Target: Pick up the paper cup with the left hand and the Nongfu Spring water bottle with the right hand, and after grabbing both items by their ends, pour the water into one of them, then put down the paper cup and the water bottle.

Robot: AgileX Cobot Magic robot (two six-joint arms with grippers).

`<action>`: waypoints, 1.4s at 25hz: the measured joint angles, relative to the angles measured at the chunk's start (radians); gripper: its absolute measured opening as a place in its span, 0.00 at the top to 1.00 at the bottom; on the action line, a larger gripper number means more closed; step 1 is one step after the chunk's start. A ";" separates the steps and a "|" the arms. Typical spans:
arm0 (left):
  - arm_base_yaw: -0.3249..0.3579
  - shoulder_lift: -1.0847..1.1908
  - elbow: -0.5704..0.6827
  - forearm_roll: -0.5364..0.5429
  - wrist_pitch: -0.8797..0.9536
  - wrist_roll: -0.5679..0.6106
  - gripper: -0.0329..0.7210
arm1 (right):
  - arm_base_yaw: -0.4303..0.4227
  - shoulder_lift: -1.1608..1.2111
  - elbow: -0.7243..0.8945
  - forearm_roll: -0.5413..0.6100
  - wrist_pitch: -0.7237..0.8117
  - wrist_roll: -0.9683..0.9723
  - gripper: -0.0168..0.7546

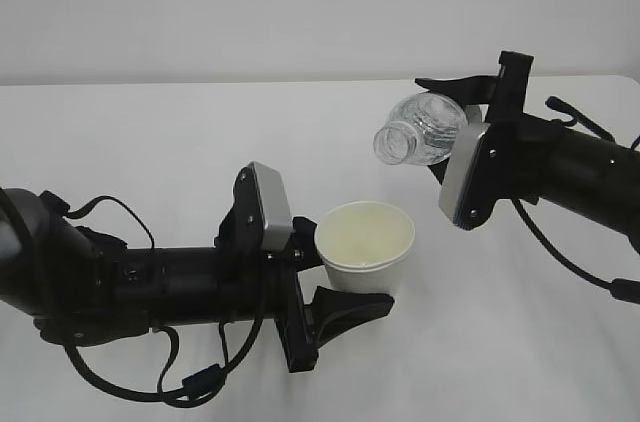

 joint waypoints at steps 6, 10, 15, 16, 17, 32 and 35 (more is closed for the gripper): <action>0.000 0.000 0.000 -0.008 0.000 0.000 0.32 | 0.000 0.000 0.000 -0.009 0.000 -0.046 0.34; 0.000 0.000 0.000 -0.008 0.000 0.000 0.32 | 0.000 0.000 0.000 -0.013 0.000 -0.101 0.34; 0.000 0.000 0.000 -0.003 0.000 0.000 0.32 | 0.000 0.000 0.000 -0.015 -0.002 -0.114 0.34; 0.000 0.000 0.000 0.003 0.000 0.000 0.32 | 0.000 0.000 0.000 -0.016 -0.002 -0.116 0.34; 0.000 0.000 0.000 0.005 0.000 0.000 0.32 | 0.000 0.000 0.000 -0.016 -0.002 -0.118 0.34; 0.000 0.000 0.000 0.020 0.000 0.000 0.32 | 0.000 0.000 0.000 -0.017 -0.024 -0.160 0.34; 0.000 0.000 0.000 0.022 0.000 0.000 0.32 | 0.000 0.000 0.000 -0.017 -0.025 -0.164 0.34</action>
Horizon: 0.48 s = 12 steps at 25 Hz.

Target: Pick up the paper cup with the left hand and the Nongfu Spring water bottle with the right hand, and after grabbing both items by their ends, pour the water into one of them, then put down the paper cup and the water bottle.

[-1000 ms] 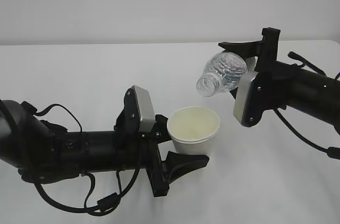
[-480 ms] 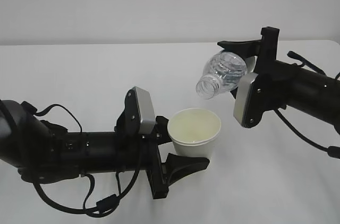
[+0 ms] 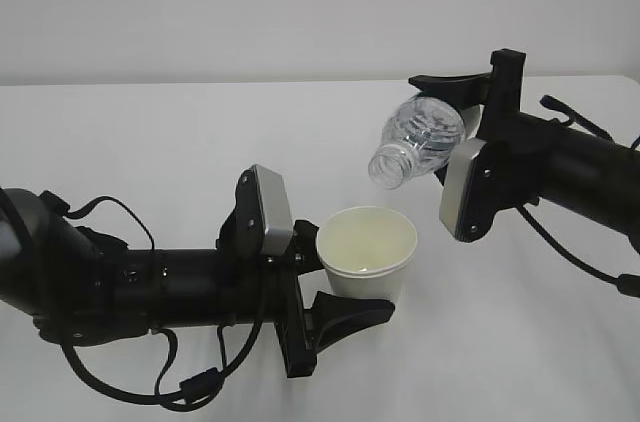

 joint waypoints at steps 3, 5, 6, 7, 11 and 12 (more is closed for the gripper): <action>0.000 0.000 0.000 0.008 0.000 0.000 0.32 | 0.000 0.000 0.000 0.000 0.000 0.000 0.34; 0.000 0.000 0.000 0.013 0.000 0.000 0.32 | 0.000 0.000 0.000 0.000 0.000 -0.004 0.34; 0.000 0.000 0.000 0.014 0.000 0.000 0.32 | 0.000 0.000 0.000 0.000 0.000 -0.012 0.34; 0.000 0.000 0.000 0.015 0.000 0.000 0.32 | 0.000 0.000 0.000 0.000 0.000 -0.017 0.34; 0.000 0.000 0.000 0.017 0.000 0.000 0.32 | 0.000 0.000 0.000 0.000 -0.002 -0.025 0.34; 0.000 0.000 0.000 0.017 0.000 0.000 0.32 | 0.000 0.000 0.000 0.000 -0.004 -0.025 0.34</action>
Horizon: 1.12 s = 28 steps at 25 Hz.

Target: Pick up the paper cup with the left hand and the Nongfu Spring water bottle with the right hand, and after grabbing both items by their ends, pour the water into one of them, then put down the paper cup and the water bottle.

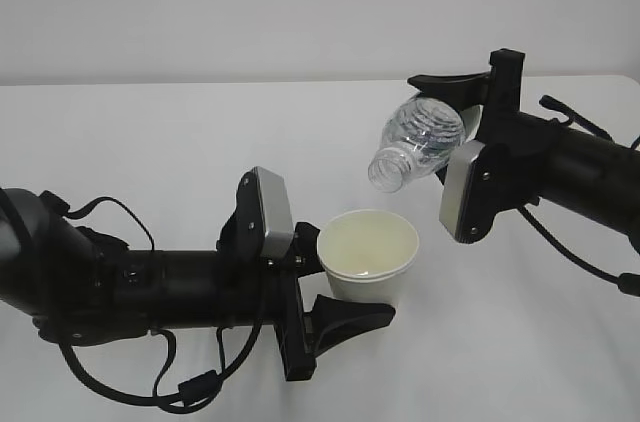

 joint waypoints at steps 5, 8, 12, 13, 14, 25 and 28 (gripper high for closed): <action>0.000 0.000 0.000 0.002 0.000 0.002 0.32 | 0.000 0.000 0.000 0.000 -0.023 -0.004 0.34; 0.000 0.000 0.000 0.002 0.000 0.015 0.32 | 0.000 0.000 0.000 0.000 -0.036 -0.017 0.34; 0.000 0.000 0.000 0.007 0.000 0.018 0.32 | 0.000 0.000 0.000 -0.002 -0.041 -0.021 0.34; 0.000 0.000 0.000 0.010 0.000 0.019 0.32 | 0.000 0.000 0.000 -0.002 -0.041 -0.023 0.34; 0.000 0.000 0.000 0.014 0.000 0.019 0.32 | 0.000 0.000 0.000 -0.002 -0.041 -0.023 0.34; 0.000 0.000 0.000 0.019 0.000 0.035 0.32 | 0.000 0.000 0.000 -0.002 -0.047 -0.048 0.34; 0.000 0.000 0.000 0.005 0.000 0.035 0.32 | 0.000 0.000 0.000 -0.002 -0.049 -0.049 0.34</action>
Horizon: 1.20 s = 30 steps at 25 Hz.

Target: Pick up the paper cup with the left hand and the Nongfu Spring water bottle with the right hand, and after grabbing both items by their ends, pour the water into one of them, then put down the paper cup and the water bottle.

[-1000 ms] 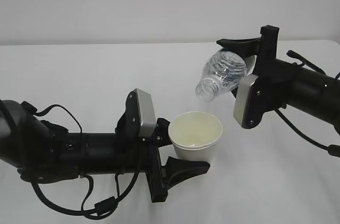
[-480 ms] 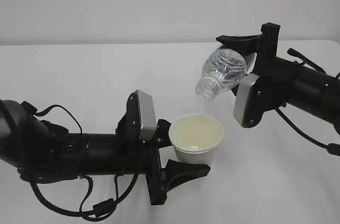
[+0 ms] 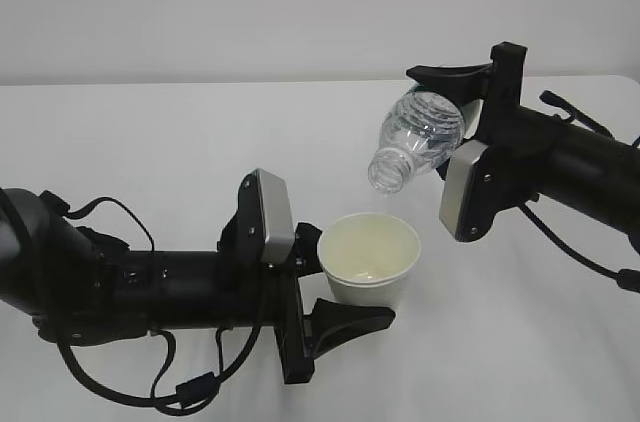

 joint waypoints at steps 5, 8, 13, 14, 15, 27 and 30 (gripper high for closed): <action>0.000 0.000 0.000 -0.015 0.000 0.000 0.32 | 0.000 0.000 0.000 0.000 -0.010 0.000 0.34; 0.000 0.000 0.000 -0.019 0.000 0.001 0.32 | 0.000 0.000 0.000 0.000 -0.014 0.000 0.34; 0.000 0.000 0.000 -0.022 0.000 0.002 0.32 | 0.000 0.000 0.000 0.000 -0.018 -0.001 0.34; 0.000 0.000 0.000 -0.022 0.000 0.002 0.32 | 0.000 0.000 0.000 0.000 -0.018 -0.001 0.34; 0.000 0.000 0.000 -0.022 0.000 0.002 0.32 | 0.000 0.000 0.000 0.000 -0.018 -0.001 0.34; 0.000 0.000 0.000 -0.011 0.000 0.002 0.32 | 0.000 0.000 0.000 0.000 -0.020 -0.002 0.34; 0.000 0.000 0.000 -0.009 0.000 0.002 0.32 | 0.000 0.000 0.000 0.000 -0.020 -0.002 0.34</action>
